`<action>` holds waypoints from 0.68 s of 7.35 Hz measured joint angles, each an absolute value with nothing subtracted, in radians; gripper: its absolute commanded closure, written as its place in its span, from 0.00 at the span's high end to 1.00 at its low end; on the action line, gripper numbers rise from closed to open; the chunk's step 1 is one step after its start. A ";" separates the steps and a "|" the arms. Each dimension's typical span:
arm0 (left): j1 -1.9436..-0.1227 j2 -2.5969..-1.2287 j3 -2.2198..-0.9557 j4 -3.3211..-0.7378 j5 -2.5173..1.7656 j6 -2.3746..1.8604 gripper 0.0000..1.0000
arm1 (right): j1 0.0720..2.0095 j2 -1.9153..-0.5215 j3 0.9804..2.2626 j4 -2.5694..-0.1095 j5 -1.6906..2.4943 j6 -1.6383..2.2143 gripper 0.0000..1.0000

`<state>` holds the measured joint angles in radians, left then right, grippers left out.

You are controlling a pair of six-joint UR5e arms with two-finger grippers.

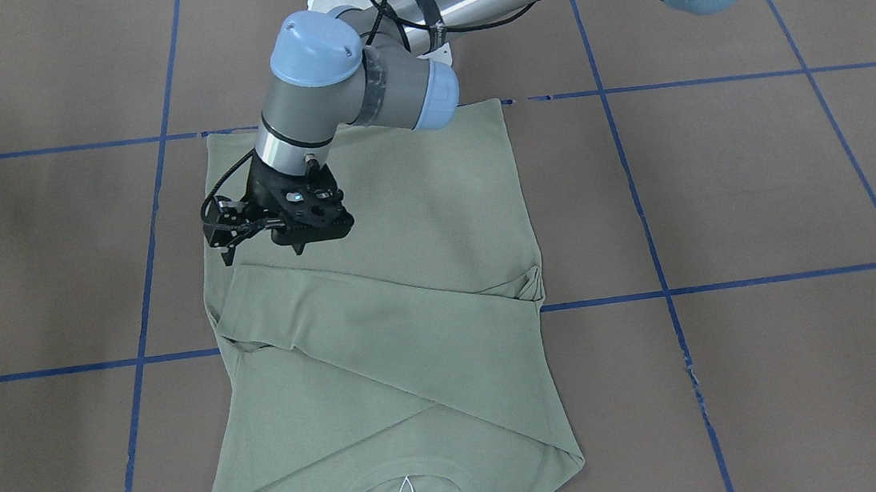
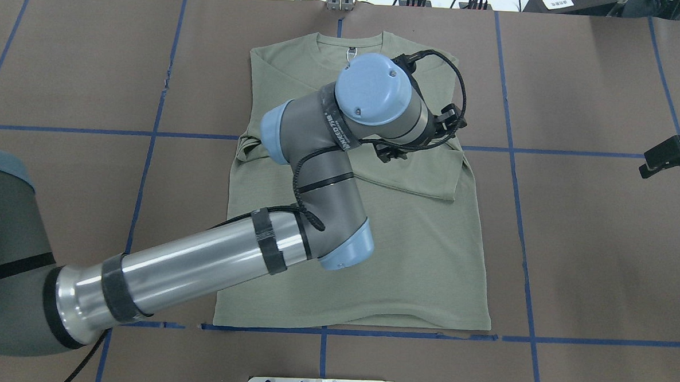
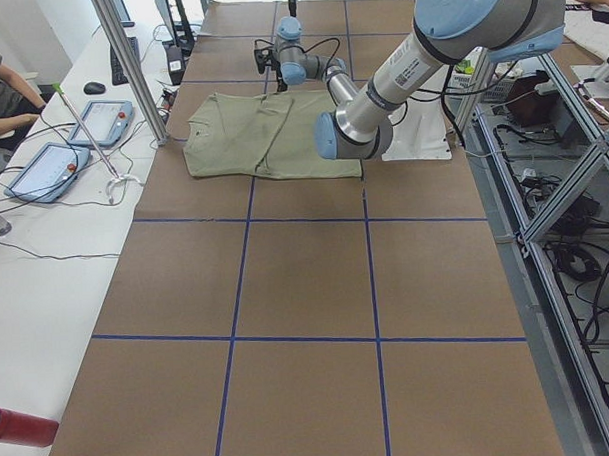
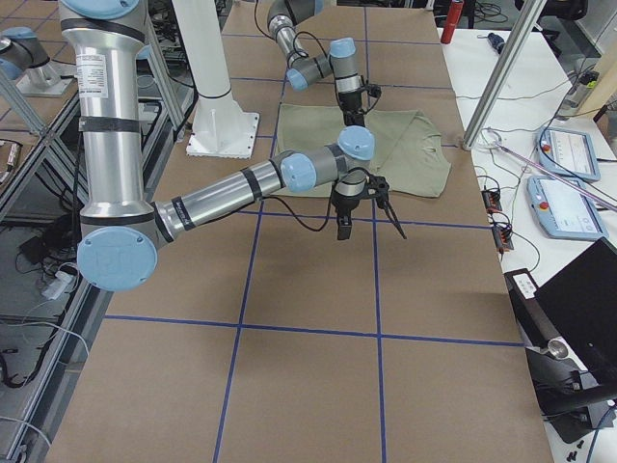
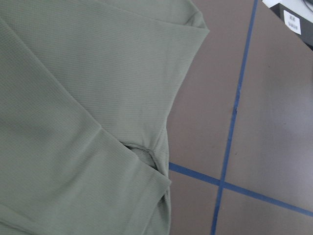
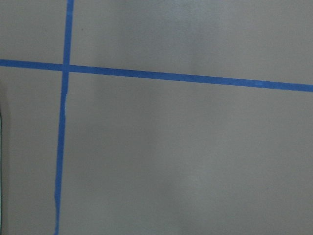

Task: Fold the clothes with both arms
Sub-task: 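Release the sleeve and draw the left gripper back toward the hem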

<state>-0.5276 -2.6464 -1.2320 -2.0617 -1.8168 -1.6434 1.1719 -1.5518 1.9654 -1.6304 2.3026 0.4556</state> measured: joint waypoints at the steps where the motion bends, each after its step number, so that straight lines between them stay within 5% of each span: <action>1: -0.533 -2.544 -1.391 -1.969 -1.830 -1.589 0.99 | 1.125 -1.553 1.966 -1.547 2.295 0.562 1.00; 5: -0.545 -2.176 -1.889 -1.743 -1.837 -1.421 0.99 | 0.849 -1.603 2.024 -1.252 2.158 1.018 1.00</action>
<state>-0.5450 -2.1757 -1.8892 -1.7429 -1.8373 -1.4206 0.8487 -1.6031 2.0244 -1.2520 2.1579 1.0180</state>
